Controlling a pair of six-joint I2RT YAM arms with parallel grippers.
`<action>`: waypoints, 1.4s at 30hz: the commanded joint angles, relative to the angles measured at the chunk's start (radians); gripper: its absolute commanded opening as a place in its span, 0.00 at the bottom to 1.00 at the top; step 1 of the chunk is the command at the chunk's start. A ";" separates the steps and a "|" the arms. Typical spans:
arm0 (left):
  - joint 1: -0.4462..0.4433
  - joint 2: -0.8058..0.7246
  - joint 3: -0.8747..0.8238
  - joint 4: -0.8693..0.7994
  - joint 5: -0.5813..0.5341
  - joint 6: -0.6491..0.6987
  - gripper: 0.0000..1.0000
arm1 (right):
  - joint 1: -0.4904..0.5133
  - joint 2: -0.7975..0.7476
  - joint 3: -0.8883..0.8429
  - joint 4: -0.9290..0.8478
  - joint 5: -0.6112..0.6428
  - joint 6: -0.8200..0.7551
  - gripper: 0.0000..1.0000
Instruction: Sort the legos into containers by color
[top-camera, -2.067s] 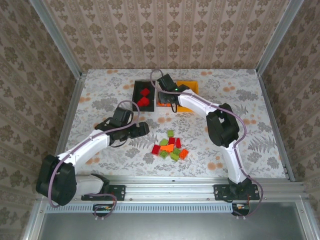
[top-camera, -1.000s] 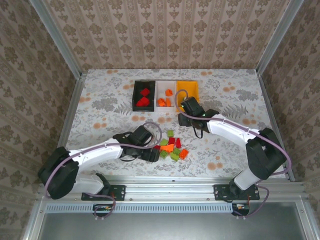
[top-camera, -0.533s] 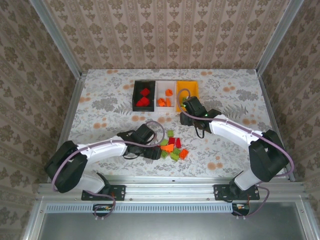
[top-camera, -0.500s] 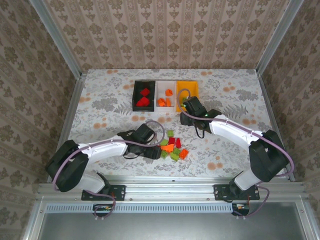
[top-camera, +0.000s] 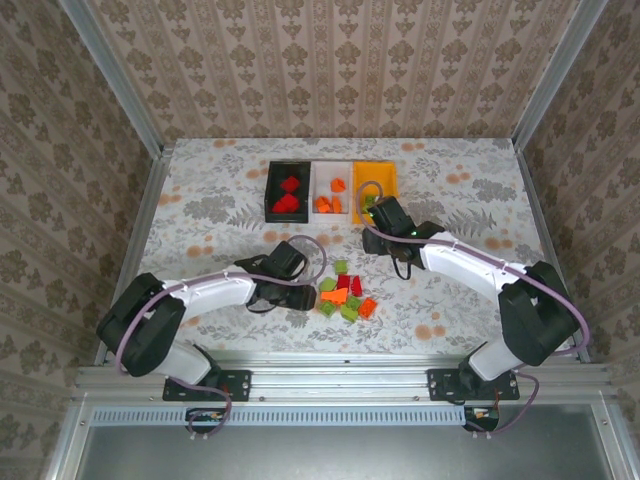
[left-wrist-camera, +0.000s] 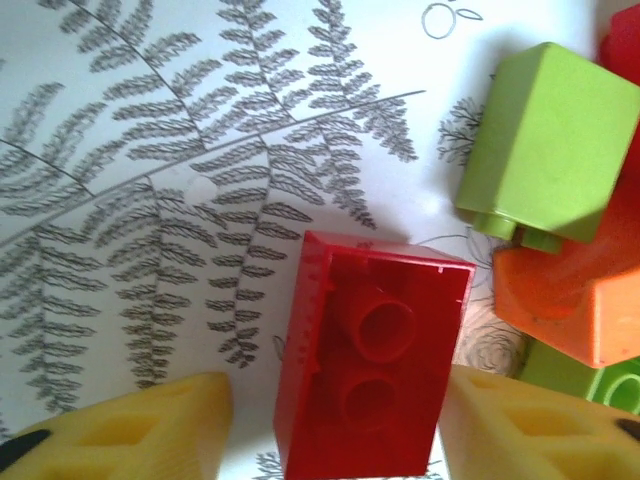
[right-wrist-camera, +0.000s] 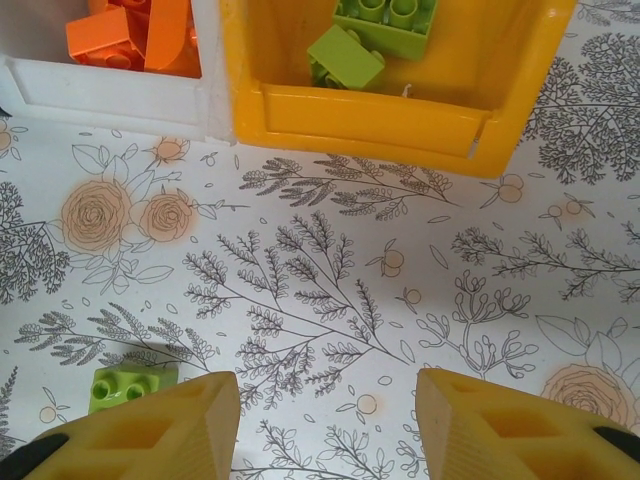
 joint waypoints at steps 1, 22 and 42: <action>0.012 0.039 0.018 0.082 0.000 0.029 0.54 | -0.012 -0.052 -0.022 0.001 0.033 0.015 0.51; 0.039 -0.017 0.200 -0.085 -0.066 0.072 0.36 | -0.046 -0.100 -0.067 0.012 0.023 0.015 0.51; 0.397 0.642 1.134 -0.370 -0.052 0.154 0.32 | -0.069 -0.181 -0.136 0.003 -0.072 0.036 0.51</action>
